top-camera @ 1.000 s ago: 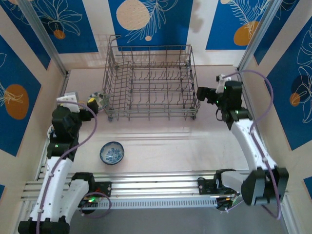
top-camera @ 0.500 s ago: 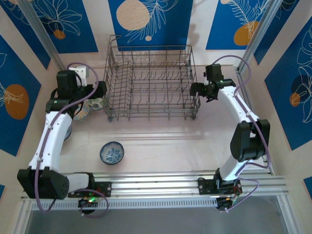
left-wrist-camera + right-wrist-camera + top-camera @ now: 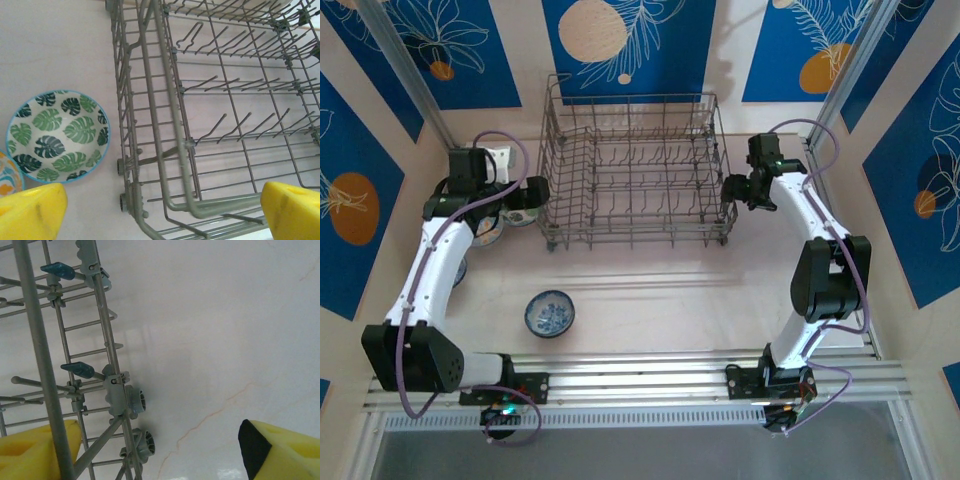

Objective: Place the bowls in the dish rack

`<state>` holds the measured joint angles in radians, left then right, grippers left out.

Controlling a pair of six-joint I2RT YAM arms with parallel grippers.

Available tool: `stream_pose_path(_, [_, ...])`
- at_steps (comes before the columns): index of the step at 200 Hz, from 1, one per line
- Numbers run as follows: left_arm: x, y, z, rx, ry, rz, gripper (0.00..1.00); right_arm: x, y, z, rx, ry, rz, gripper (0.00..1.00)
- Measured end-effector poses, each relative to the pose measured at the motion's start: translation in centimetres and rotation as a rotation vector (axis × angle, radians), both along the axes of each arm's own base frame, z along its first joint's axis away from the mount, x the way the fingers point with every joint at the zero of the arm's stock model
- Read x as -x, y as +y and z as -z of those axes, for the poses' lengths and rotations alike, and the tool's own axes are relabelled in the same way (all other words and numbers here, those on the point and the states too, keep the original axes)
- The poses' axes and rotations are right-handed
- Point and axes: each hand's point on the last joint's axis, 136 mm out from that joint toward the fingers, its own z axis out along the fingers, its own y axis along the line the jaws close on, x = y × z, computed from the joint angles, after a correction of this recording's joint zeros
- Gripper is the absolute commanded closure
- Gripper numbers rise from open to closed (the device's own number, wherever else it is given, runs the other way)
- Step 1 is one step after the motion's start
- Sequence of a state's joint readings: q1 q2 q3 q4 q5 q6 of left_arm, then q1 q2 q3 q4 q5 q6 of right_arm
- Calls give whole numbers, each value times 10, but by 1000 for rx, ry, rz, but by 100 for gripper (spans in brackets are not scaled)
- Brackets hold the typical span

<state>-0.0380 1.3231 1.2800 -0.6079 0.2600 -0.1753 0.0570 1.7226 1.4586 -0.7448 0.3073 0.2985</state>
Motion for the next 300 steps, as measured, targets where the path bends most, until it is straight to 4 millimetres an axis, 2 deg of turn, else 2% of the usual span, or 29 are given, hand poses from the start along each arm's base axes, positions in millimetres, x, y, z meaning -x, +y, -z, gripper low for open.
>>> stream_pose_path(61, [6, -14, 3, 66, 27, 46, 1, 4, -38, -1, 2, 2, 72, 26])
stream_pose_path(94, [14, -31, 8, 101, 50, 93, 1, 9, -65, 1, -13, 13, 131, 27])
stream_pose_path(117, [19, -44, 3, 120, 47, 124, 1, 14, -83, -1, -8, 26, 178, 27])
stream_pose_path(143, [19, -52, 0, 134, 48, 138, 1, 21, -94, -6, 16, 48, 206, 27])
stream_pose_path(169, [15, -70, -1, 143, 60, 175, 2, 25, -85, -22, 108, 40, 167, 19])
stream_pose_path(204, [11, -101, 15, 149, 110, 234, 1, 27, -37, -57, 176, -40, 24, 16])
stream_pose_path(221, [7, -113, 21, 146, 130, 258, 2, 27, -27, -67, 174, -67, 1, 15])
stream_pose_path(260, [-6, -144, 22, 135, 145, 315, 9, 30, -21, -66, 168, -55, -13, 16])
stream_pose_path(300, [4, -159, 31, 108, 171, 318, 15, 42, -13, -53, 135, -13, -21, 16])
